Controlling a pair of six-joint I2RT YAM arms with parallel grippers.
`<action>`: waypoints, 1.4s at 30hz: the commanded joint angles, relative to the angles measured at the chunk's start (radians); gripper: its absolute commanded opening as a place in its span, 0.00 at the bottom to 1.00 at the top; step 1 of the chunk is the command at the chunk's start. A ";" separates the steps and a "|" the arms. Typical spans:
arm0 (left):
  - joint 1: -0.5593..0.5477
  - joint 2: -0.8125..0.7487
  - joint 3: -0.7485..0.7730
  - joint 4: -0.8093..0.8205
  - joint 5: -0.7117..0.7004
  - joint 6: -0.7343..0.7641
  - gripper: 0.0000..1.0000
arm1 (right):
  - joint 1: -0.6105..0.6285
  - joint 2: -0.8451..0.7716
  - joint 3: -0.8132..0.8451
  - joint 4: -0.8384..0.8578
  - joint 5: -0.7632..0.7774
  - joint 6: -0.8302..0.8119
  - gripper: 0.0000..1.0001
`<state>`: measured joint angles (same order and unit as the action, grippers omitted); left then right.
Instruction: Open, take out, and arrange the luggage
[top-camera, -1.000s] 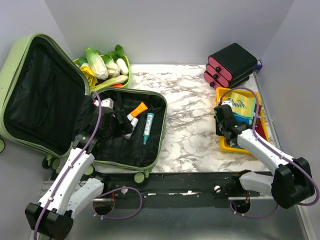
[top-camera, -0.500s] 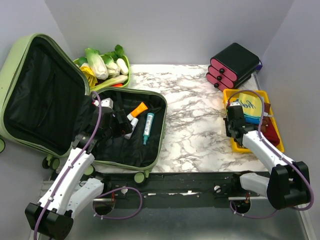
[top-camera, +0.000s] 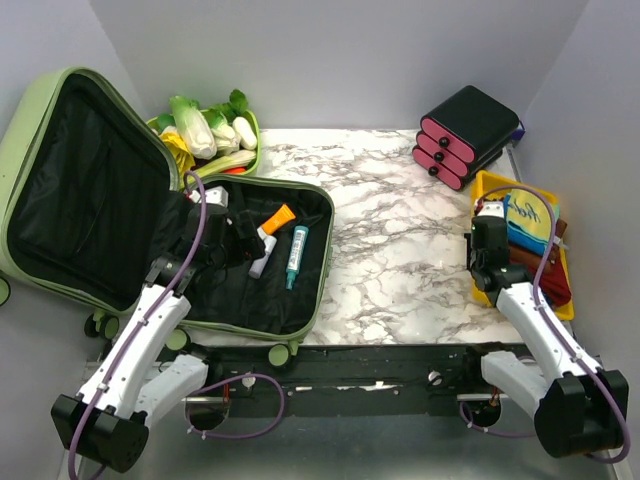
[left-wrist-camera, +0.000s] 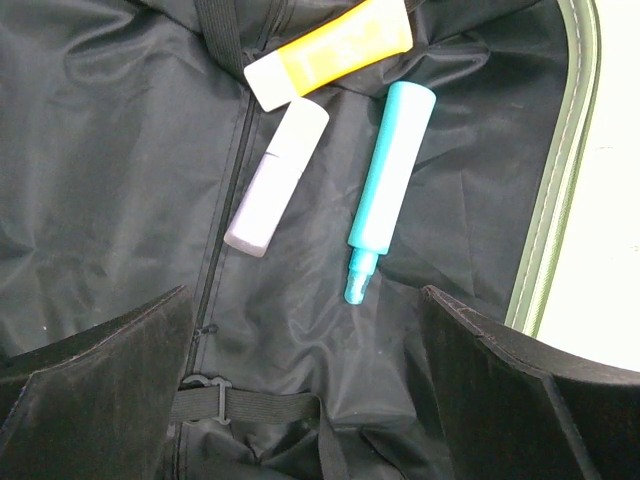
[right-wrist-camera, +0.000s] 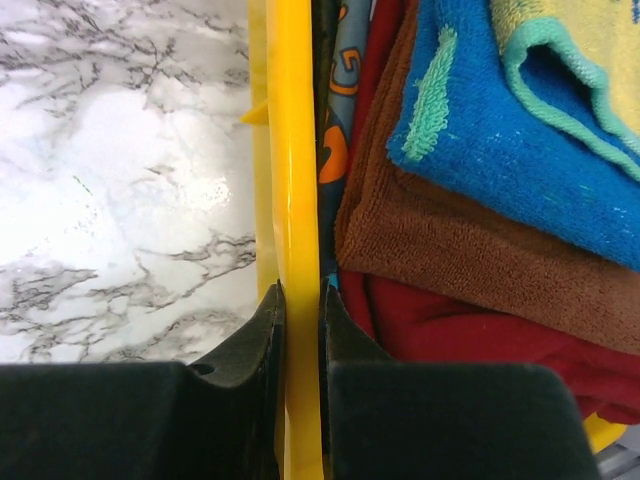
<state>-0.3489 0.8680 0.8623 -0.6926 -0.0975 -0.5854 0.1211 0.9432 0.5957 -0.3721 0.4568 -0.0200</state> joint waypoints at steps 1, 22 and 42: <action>0.002 0.043 0.067 0.001 -0.013 0.036 0.99 | -0.012 0.038 -0.008 0.114 0.085 -0.032 0.01; 0.002 0.074 0.124 0.007 -0.024 0.055 0.99 | -0.018 -0.061 0.118 0.215 -0.210 -0.031 1.00; 0.004 0.006 0.078 0.021 -0.087 -0.014 0.99 | -0.245 0.851 1.143 0.150 -0.356 0.100 1.00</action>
<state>-0.3489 0.8902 0.9569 -0.6785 -0.1410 -0.5732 -0.0746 1.6650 1.5440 -0.1810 0.1749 0.0631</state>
